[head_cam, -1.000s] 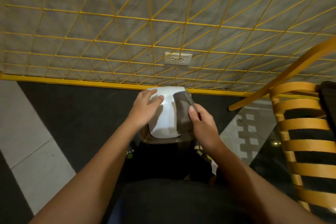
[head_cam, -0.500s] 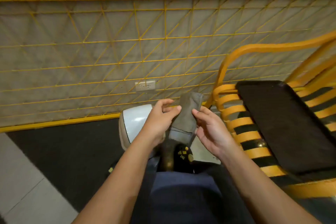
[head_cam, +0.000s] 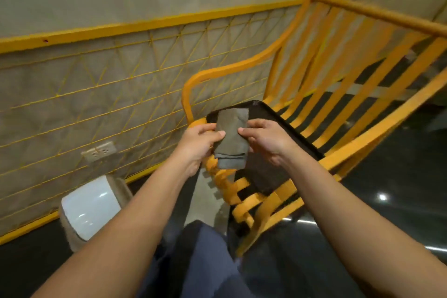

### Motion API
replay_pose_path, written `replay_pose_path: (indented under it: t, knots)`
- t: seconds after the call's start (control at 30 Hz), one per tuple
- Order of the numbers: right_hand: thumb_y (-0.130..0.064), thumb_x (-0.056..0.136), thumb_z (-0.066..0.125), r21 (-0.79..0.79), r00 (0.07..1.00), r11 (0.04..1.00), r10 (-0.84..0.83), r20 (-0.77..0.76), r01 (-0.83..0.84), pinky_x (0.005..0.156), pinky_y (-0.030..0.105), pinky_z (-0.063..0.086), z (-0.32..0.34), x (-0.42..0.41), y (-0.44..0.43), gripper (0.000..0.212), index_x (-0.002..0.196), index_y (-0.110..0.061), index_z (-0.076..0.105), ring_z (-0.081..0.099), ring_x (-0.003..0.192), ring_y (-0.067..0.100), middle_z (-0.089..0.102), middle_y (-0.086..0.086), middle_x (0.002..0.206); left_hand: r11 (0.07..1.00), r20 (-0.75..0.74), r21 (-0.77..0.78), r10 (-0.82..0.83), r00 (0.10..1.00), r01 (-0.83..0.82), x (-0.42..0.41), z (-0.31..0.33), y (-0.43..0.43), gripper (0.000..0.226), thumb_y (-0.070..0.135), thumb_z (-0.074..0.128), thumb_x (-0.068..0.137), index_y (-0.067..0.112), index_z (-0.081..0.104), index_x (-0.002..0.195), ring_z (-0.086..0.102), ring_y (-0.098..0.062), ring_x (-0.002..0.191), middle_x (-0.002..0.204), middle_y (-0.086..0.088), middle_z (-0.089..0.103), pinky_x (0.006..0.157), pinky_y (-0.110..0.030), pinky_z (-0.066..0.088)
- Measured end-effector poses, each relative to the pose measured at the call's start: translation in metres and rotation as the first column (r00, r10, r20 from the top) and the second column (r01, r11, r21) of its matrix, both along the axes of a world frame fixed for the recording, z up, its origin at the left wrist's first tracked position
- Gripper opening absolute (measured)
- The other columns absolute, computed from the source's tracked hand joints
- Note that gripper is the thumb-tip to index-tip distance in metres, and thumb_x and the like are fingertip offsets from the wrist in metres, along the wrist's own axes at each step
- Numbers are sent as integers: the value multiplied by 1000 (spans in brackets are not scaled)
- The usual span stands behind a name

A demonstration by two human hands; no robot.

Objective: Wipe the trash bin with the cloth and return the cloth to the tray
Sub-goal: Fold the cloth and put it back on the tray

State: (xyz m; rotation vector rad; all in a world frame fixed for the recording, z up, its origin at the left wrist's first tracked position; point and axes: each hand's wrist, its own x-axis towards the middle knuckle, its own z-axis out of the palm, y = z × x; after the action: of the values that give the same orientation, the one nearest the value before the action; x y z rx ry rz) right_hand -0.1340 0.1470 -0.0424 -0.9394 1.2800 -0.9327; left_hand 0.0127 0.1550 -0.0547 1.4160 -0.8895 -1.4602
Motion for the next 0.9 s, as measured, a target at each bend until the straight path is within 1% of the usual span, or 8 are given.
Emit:
replay_pose_path:
  t: [0.07, 0.23, 0.37, 0.47, 0.53, 0.6, 0.77, 0.9]
  knots:
    - [-5, 88, 59, 2, 997, 999, -32, -68, 32, 50, 23, 53, -3, -24, -13, 19, 107, -3, 58, 61, 49, 4, 61, 3, 72, 999, -30, 16, -32, 999, 33, -25, -3, -13, 34, 1, 61, 84, 4, 55, 117, 62, -14, 77, 99, -10, 64, 55, -18, 52]
    - [-10, 91, 56, 23, 953, 997, -60, -296, 70, 49, 23, 53, -29, -61, -63, 30, 120, -7, 53, 61, 72, 12, 59, 0, 82, 991, 71, 14, -133, 989, 132, -60, -32, -70, 36, 0, 59, 84, 4, 56, 120, 63, -25, 98, 107, -14, 65, 82, -31, 52]
    - [-8, 92, 53, 133, 902, 976, -103, -420, 173, 50, 25, 49, -61, -72, -112, 30, 122, -8, 52, 62, 88, 23, 58, 9, 98, 976, 122, 75, -213, 969, 205, -79, -81, -126, 36, 3, 61, 83, 9, 57, 118, 64, -22, 96, 108, -11, 66, 86, -34, 52]
    - [-4, 91, 54, 249, 888, 936, -119, -445, 250, 50, 27, 47, -98, -82, -148, 6, 86, -8, 56, 58, 71, 19, 57, 13, 92, 943, 176, 153, -320, 931, 295, -89, -117, -168, 35, 6, 63, 82, 13, 59, 115, 62, -21, 99, 108, -7, 66, 94, -38, 49]
    - [-2, 90, 54, 297, 881, 911, -129, -455, 286, 51, 27, 46, -129, -90, -167, 24, 69, -13, 47, 51, 61, 15, 54, 9, 78, 905, 182, 216, -407, 895, 367, -93, -139, -189, 37, 6, 62, 83, 11, 56, 120, 60, -20, 103, 114, -6, 65, 97, -38, 47]
    - [-3, 86, 59, 309, 859, 887, -163, -485, 343, 55, 28, 49, -155, -91, -180, 26, 67, -15, 47, 53, 62, 16, 55, 7, 76, 849, 154, 276, -501, 851, 450, -93, -158, -205, 42, 4, 57, 87, 7, 51, 128, 58, -19, 107, 120, -7, 61, 98, -35, 46]
    - [-14, 81, 69, 297, 795, 836, -240, -557, 461, 74, 32, 53, -204, -92, -184, 11, 83, -21, 61, 62, 89, 19, 65, 8, 104, 753, 213, 330, -646, 732, 569, -92, -190, -226, 39, -3, 47, 91, 2, 47, 131, 51, -19, 118, 123, -1, 54, 96, -23, 40]
    - [-19, 86, 65, 260, 737, 834, -232, -635, 486, 79, 26, 50, -206, -90, -178, 29, 114, -13, 64, 62, 101, 19, 65, 8, 113, 707, 349, 349, -707, 615, 615, -89, -191, -236, 37, 4, 47, 93, 10, 52, 129, 49, -19, 122, 132, -5, 55, 100, -24, 35]
